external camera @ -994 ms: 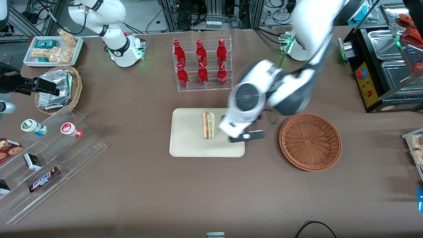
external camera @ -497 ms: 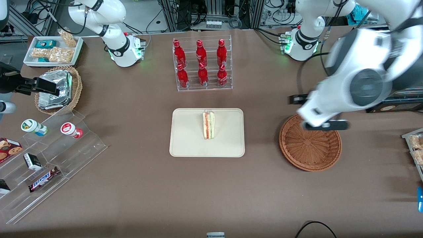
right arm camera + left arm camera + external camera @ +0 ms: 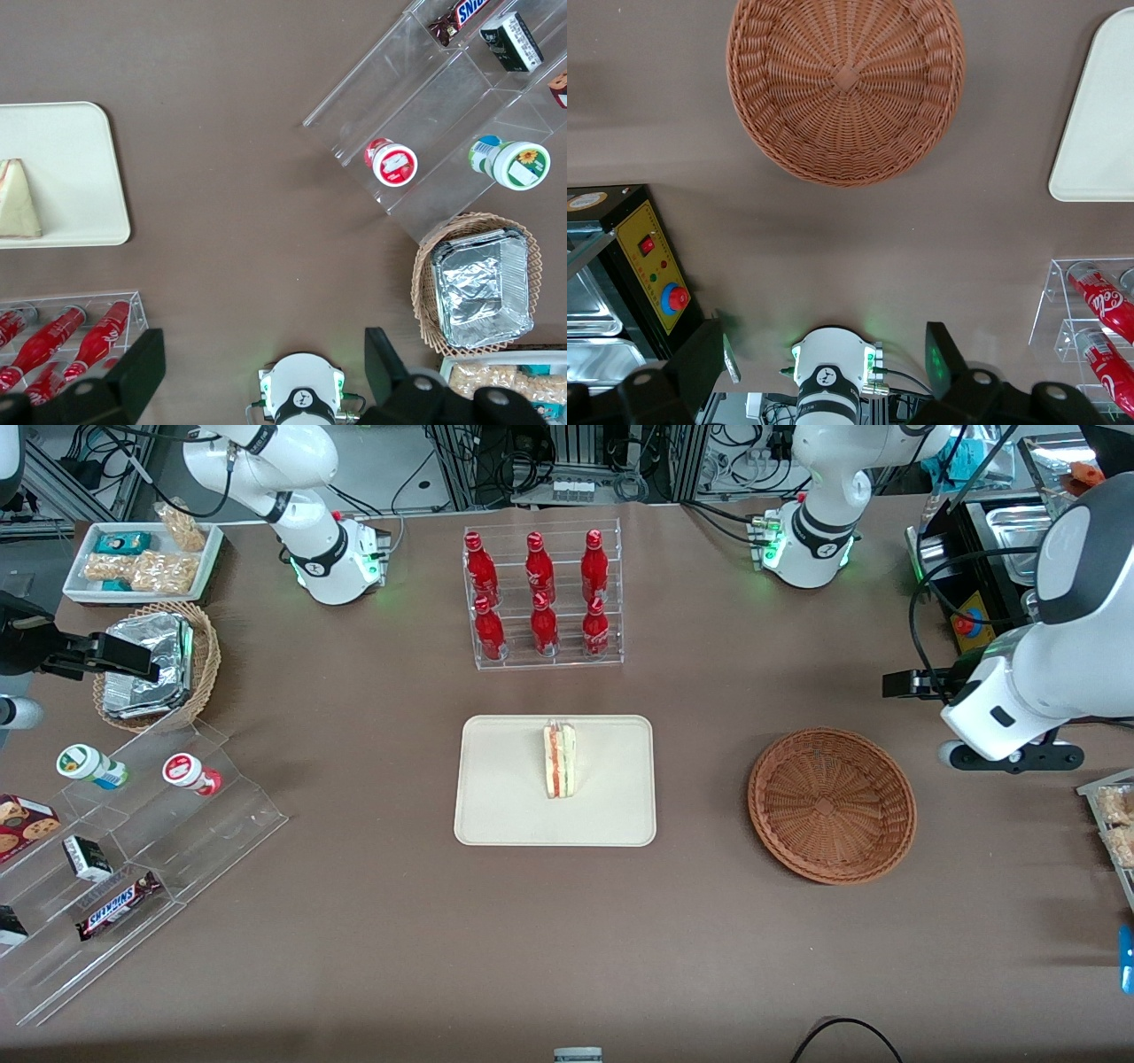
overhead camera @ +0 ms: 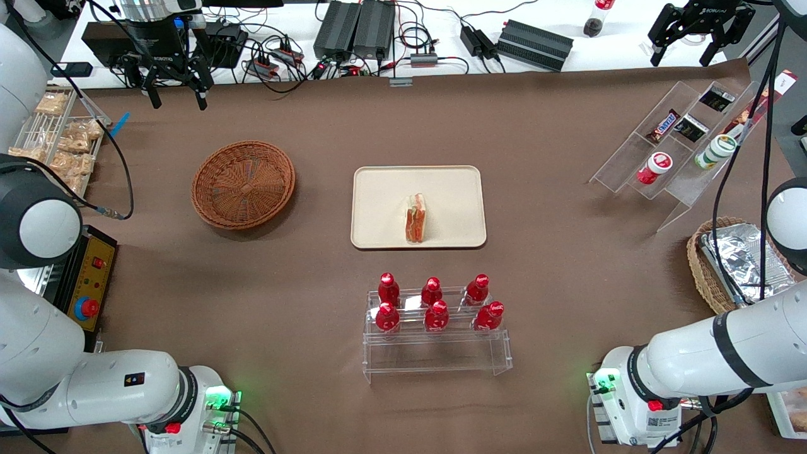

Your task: Place sandwich from basket to tray

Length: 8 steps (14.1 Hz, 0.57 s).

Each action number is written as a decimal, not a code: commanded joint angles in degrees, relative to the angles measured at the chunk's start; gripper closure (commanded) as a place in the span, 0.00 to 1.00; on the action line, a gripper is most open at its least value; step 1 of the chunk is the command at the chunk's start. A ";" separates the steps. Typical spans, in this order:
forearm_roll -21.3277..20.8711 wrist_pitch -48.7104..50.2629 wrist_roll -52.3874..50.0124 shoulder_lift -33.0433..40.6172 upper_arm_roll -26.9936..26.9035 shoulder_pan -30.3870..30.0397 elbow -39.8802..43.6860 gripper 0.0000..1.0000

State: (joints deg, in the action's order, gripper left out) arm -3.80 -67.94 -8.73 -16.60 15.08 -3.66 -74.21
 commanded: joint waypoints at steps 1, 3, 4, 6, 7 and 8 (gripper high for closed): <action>-0.59 0.09 -0.50 1.40 0.74 0.76 -0.50 0.00; -0.68 0.09 -3.12 2.62 1.79 2.25 -0.68 0.00; -0.68 0.09 -4.27 2.97 2.49 2.86 -1.02 0.00; -0.68 0.18 -4.28 3.06 3.90 3.40 -1.12 0.00; -0.68 0.18 -4.02 3.15 3.90 3.40 -1.03 0.00; -0.94 0.35 -3.84 3.85 3.90 3.40 -1.12 0.00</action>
State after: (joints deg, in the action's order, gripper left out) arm -3.88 -67.94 -12.60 -14.72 18.96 0.06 -74.19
